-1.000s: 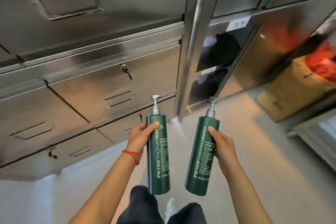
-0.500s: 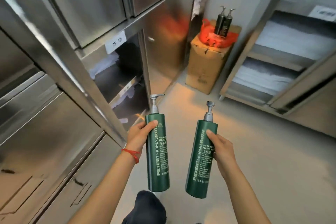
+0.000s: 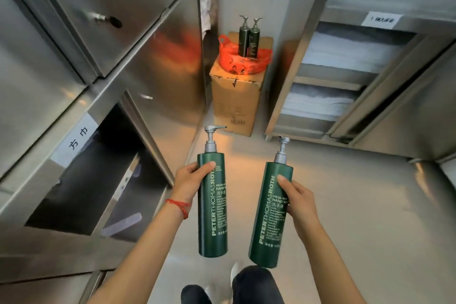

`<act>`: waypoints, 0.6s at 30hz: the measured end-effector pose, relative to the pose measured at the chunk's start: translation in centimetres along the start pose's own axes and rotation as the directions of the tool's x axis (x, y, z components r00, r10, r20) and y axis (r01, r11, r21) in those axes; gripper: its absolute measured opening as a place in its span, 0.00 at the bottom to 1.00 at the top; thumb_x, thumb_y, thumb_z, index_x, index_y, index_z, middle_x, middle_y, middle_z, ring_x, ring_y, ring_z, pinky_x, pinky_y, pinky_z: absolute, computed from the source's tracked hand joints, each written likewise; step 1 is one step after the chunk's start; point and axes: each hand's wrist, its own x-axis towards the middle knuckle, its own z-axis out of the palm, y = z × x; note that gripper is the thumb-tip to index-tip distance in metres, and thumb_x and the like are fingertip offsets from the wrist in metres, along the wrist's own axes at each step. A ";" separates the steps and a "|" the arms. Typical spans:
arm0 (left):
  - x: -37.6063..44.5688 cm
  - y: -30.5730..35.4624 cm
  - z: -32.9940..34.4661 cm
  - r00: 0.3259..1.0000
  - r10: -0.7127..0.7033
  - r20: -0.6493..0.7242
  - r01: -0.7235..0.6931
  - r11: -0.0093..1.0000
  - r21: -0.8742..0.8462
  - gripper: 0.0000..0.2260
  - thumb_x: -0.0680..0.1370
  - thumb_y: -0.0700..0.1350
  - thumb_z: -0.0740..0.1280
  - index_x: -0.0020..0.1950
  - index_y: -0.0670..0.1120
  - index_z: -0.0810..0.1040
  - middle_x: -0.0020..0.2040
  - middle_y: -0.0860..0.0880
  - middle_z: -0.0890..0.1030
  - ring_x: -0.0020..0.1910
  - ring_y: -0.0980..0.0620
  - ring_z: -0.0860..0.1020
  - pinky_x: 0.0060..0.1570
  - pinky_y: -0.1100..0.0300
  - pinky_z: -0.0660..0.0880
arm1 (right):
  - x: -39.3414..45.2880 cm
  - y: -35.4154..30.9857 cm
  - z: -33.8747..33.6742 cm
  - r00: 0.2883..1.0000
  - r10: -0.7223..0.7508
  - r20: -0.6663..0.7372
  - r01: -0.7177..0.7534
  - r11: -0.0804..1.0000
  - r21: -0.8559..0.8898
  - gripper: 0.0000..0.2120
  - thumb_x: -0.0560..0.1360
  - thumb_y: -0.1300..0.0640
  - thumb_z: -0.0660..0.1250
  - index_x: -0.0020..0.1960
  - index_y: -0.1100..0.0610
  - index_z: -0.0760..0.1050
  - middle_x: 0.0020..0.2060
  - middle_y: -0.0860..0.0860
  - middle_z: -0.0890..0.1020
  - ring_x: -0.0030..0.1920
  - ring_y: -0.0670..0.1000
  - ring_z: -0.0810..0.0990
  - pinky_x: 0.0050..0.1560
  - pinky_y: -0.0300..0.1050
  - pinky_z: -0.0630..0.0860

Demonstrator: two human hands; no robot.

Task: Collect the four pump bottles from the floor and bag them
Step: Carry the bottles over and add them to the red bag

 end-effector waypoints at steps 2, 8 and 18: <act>2.7 1.0 1.2 1.000 0.005 0.026 -0.005 1.000 0.004 0.03 0.71 0.43 0.70 0.37 0.46 0.81 0.30 0.51 0.83 0.31 0.53 0.80 0.34 0.63 0.78 | 2.7 -1.1 0.1 1.000 -0.008 -0.007 0.008 1.000 0.003 0.09 0.71 0.52 0.68 0.40 0.57 0.80 0.29 0.49 0.82 0.29 0.46 0.79 0.30 0.39 0.74; 11.9 4.4 5.7 0.999 0.003 0.054 -0.004 1.000 0.016 0.02 0.71 0.43 0.70 0.38 0.46 0.81 0.31 0.51 0.84 0.32 0.53 0.81 0.33 0.63 0.78 | 12.7 -5.5 0.0 0.999 -0.043 -0.008 0.043 0.999 0.004 0.09 0.70 0.51 0.69 0.41 0.57 0.80 0.30 0.49 0.83 0.30 0.46 0.80 0.30 0.37 0.74; 25.7 12.5 11.8 0.999 0.032 0.013 -0.032 0.999 0.031 0.01 0.70 0.42 0.70 0.39 0.47 0.81 0.34 0.48 0.84 0.33 0.51 0.81 0.34 0.61 0.77 | 28.4 -15.0 0.8 0.996 -0.090 0.010 0.090 0.996 0.024 0.07 0.69 0.52 0.70 0.43 0.56 0.81 0.32 0.49 0.84 0.33 0.47 0.82 0.33 0.38 0.77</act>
